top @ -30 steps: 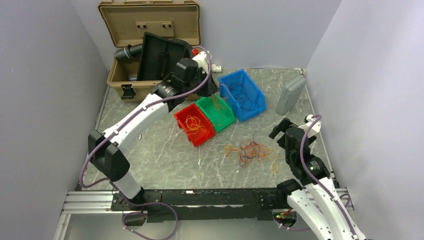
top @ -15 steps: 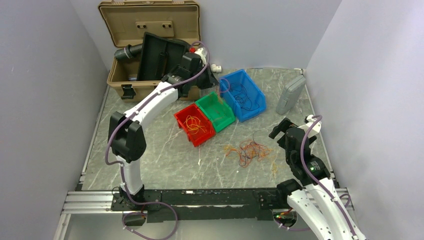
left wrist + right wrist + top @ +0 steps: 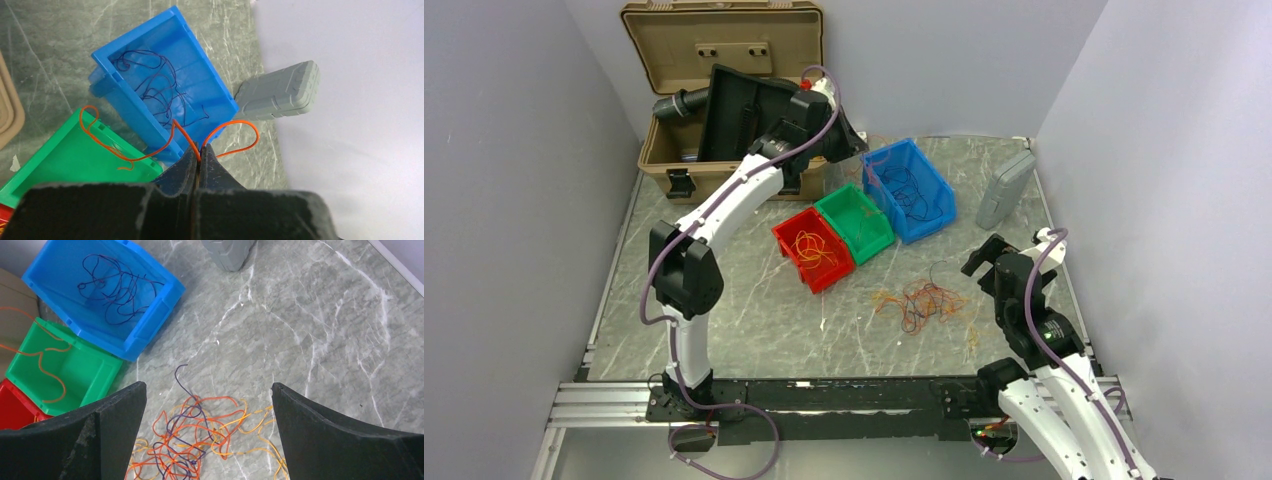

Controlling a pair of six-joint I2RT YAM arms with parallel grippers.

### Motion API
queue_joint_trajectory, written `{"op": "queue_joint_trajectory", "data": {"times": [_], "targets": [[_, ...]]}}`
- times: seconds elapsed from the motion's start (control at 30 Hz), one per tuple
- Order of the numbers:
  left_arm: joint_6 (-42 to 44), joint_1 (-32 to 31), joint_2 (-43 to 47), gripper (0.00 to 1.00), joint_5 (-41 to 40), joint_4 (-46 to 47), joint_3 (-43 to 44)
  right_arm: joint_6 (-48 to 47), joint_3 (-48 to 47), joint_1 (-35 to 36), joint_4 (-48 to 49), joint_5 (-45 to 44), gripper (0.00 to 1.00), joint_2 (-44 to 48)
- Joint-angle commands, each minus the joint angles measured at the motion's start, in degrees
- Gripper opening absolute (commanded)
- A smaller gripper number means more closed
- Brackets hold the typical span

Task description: Untangle the cables

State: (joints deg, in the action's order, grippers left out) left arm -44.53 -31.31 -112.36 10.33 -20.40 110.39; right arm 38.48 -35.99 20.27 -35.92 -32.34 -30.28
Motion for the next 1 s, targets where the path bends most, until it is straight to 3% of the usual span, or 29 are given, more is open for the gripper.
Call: {"op": "queue_joint_trajectory", "data": {"times": [0.0, 0.13, 0.53, 0.77, 0.97], "targets": [[0.0, 0.0, -0.7, 0.00, -3.0, 0.9, 1.6, -1.3, -2.8, -0.1, 2.1, 0.6, 0.98, 0.3], [1.5, 0.0, 0.1, 0.00, -4.4, 1.4, -0.6, -1.5, -2.9, -0.1, 2.1, 0.7, 0.98, 0.7], [6.5, -1.4, 5.1, 0.00, -11.1, 8.3, -19.0, -1.8, -3.6, -0.1, 2.4, 1.2, 0.98, 0.9], [15.0, -5.4, 2.5, 0.00, -24.4, 3.4, -18.0, -1.2, -3.5, -0.1, 1.6, 0.9, 0.98, 2.0], [15.9, -6.0, -6.3, 0.00, -21.9, -0.4, -12.2, -1.8, -2.8, -0.1, 1.5, 1.2, 0.97, 3.5]]}}
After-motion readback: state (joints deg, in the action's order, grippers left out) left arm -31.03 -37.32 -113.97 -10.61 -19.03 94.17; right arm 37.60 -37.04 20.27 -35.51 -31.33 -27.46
